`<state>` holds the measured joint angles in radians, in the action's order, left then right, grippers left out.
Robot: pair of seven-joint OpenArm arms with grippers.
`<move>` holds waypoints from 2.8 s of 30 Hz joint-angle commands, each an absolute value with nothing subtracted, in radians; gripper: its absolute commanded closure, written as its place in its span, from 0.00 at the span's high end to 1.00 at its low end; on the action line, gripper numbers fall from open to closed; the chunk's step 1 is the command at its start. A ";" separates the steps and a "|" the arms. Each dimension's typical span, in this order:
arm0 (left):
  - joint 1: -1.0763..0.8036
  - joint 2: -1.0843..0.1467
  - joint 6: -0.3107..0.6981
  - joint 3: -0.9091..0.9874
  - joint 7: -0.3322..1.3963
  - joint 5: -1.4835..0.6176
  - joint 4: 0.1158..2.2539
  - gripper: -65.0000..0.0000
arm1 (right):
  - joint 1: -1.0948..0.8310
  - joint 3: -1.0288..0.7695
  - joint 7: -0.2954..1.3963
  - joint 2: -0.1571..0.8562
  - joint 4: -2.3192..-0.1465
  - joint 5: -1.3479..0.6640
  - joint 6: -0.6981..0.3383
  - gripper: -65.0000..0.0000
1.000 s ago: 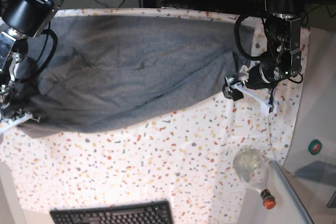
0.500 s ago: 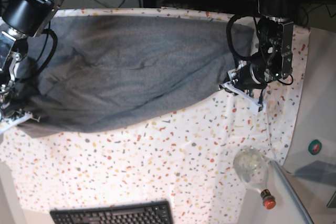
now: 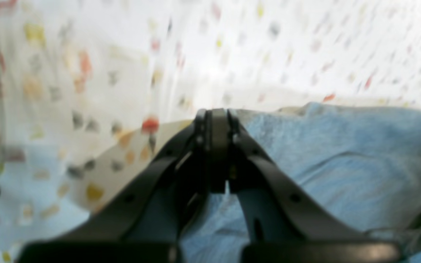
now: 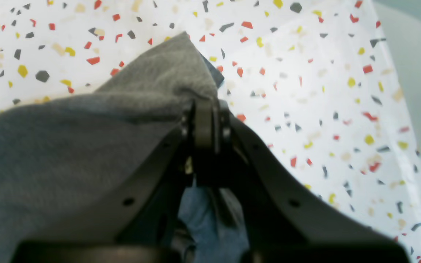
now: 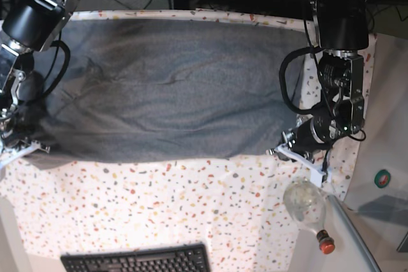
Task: Layout the t-shirt on the table in an organized manner, then fold the t-shirt properly
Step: 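Drag the shirt corner with the left gripper toward the hem, then hold the shirt corners with both grippers, adjusting the left grip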
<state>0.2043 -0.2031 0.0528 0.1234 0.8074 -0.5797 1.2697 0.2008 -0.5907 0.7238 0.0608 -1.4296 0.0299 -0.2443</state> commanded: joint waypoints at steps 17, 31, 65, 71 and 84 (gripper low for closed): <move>0.329 -0.222 0.059 0.125 0.785 -0.587 1.208 0.00 | 0.289 -0.588 0.337 0.104 -1.201 0.027 -0.249 0.00; 0.209 -0.222 0.059 0.124 0.704 -0.585 1.245 0.00 | 0.282 -0.588 0.329 0.105 -1.199 0.031 -0.249 0.00; 0.140 -0.128 0.067 0.257 0.702 -0.259 1.297 0.82 | 0.216 -0.588 0.331 0.096 -1.241 0.031 -0.249 0.00; 0.308 -0.128 0.067 0.259 0.702 -0.259 1.104 0.82 | 0.211 -0.588 0.331 0.101 -1.241 0.031 -0.249 0.00; 0.455 -0.128 0.188 0.257 0.700 -0.259 0.774 0.59 | 0.213 -0.588 0.331 0.102 -1.237 0.031 -0.249 0.00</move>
<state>0.4324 -0.1226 0.1783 0.2584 0.7033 -0.2504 0.7631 0.1879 -0.5869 0.3584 0.0849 -1.2201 0.0345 -0.2470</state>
